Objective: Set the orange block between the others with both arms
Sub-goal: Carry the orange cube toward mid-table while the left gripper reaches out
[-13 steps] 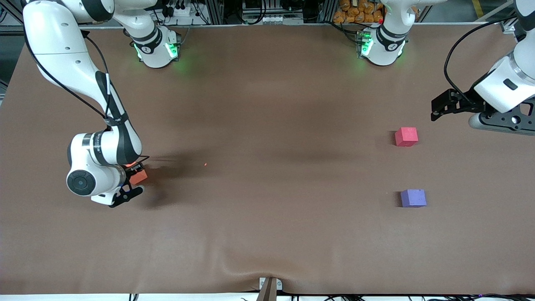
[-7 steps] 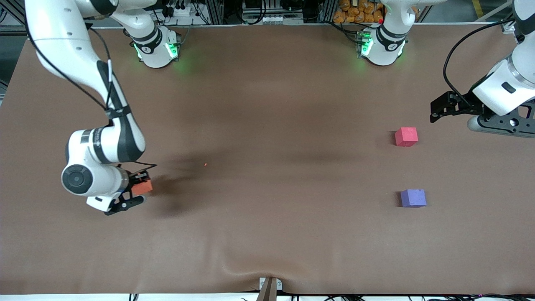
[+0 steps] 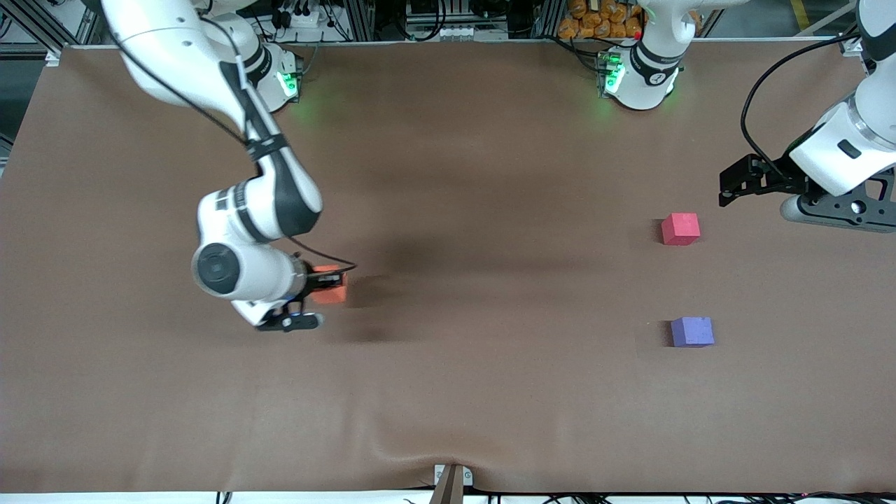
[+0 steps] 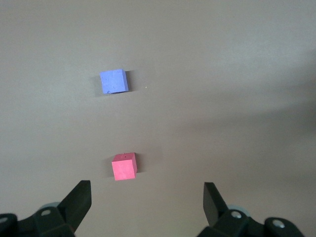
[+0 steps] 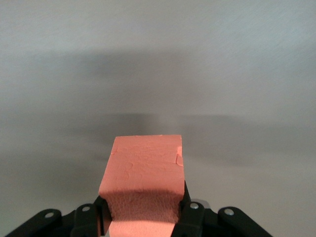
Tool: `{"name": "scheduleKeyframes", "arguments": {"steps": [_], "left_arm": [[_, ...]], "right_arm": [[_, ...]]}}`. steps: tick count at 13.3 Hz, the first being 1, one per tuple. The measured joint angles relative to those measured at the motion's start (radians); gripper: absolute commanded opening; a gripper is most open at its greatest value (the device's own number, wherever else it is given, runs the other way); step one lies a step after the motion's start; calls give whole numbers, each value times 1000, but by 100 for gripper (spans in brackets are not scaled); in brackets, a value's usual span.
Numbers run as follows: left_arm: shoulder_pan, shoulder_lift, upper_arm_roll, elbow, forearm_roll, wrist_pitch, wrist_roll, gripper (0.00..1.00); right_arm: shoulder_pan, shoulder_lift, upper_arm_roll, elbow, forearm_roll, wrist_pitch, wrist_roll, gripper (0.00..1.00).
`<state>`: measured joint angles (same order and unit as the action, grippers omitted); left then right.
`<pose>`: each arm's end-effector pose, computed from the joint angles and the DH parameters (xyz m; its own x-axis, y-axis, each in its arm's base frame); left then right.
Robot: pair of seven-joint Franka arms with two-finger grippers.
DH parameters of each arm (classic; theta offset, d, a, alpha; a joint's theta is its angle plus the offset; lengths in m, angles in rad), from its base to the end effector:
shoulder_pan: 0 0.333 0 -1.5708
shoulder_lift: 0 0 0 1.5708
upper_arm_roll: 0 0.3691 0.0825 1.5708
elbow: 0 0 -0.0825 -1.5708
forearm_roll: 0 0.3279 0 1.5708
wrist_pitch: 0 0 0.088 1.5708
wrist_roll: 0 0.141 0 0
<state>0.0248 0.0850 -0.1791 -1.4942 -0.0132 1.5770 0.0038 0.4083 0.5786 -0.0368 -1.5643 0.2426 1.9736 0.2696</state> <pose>0.5236 -0.0784 0.6330 0.9876 -0.1567 -0.0007 -0.1567 -0.9872 0.0283 0.6011 0.2630 0.3370 0.9759 0.0064 -0.2182 -0.0224 -0.9914 -0.1290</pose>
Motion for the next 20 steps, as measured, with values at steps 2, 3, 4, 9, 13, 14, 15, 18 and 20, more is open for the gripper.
{"name": "scheduleKeyframes", "arguments": {"steps": [2, 3, 4, 9, 13, 14, 15, 18, 20], "left_arm": [[-1, 3, -1, 0, 0, 0, 0, 100], [-1, 4, -1, 0, 0, 0, 0, 100], [-2, 5, -1, 0, 0, 0, 0, 100], [-5, 44, -3, 0, -9, 0, 0, 100], [-12, 127, -11, -3, -32, 1, 0, 100], [-13, 156, -12, -3, -32, 2, 0, 100], [-12, 185, -11, -4, -32, 3, 0, 100], [11, 282, -4, -4, -59, 6, 0, 100], [42, 314, -3, 5, -79, 8, 11, 100]], "right_arm": [[61, 0, 1, 0, 9, 1, 110, 43], [93, 1, 1, 0, 10, 6, 161, 43], [124, 2, 1, 0, 10, 17, 205, 44], [237, 43, 1, -3, 29, 68, 275, 44], [287, 87, 1, -3, 154, 120, 275, 51], [297, 95, 0, -4, 170, 129, 275, 59], [306, 101, 1, -4, 174, 133, 275, 69], [327, 122, 1, -4, 175, 155, 275, 99], [329, 129, 0, -4, 175, 166, 274, 100]]}}
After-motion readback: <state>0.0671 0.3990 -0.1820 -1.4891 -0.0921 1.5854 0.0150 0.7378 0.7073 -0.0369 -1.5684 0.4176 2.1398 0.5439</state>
